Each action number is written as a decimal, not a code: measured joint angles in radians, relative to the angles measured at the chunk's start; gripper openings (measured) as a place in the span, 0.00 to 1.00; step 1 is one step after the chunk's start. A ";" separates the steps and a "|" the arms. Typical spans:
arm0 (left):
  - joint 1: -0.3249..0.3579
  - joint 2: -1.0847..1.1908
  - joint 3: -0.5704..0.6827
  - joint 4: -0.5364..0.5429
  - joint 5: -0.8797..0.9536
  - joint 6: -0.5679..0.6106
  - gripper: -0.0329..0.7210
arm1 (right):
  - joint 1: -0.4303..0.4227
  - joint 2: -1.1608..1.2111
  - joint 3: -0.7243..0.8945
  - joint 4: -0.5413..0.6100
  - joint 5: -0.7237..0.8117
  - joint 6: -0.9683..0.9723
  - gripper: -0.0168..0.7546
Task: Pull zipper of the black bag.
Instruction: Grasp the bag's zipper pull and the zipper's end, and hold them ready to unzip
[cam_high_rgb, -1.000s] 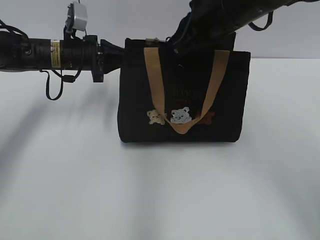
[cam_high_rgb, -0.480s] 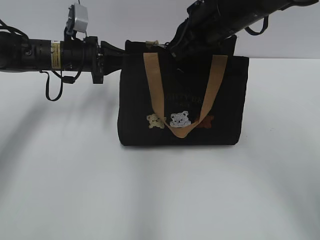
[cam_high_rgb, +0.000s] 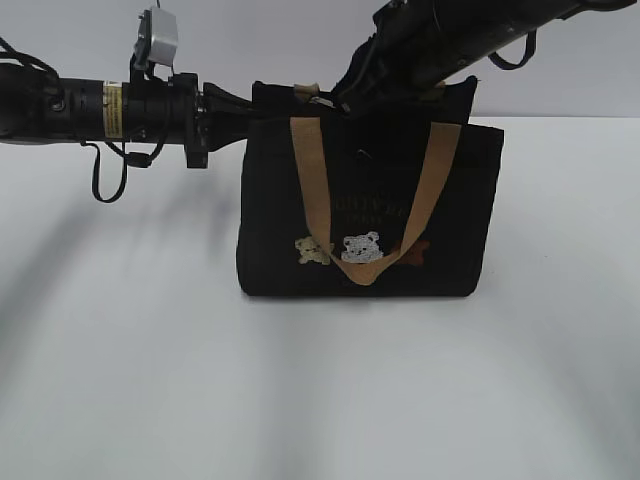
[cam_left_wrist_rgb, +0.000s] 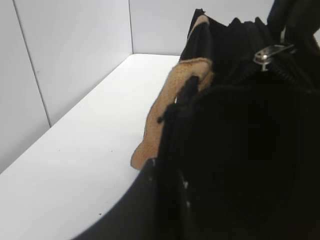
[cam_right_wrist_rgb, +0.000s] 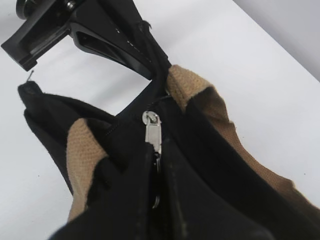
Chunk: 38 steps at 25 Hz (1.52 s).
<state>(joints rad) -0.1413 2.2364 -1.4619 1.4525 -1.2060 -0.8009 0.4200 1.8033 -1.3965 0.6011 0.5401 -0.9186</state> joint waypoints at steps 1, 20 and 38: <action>0.000 0.000 0.000 0.000 0.000 0.000 0.09 | 0.000 0.000 0.000 0.000 0.000 0.000 0.06; -0.001 0.000 0.000 0.001 -0.007 0.000 0.09 | 0.001 -0.044 -0.005 -0.220 0.038 0.144 0.00; -0.001 0.000 0.000 0.001 -0.008 0.000 0.09 | -0.191 -0.126 -0.005 -0.439 0.221 0.494 0.00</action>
<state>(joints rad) -0.1422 2.2364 -1.4619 1.4533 -1.2136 -0.8009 0.2293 1.6774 -1.4017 0.1620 0.7614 -0.4251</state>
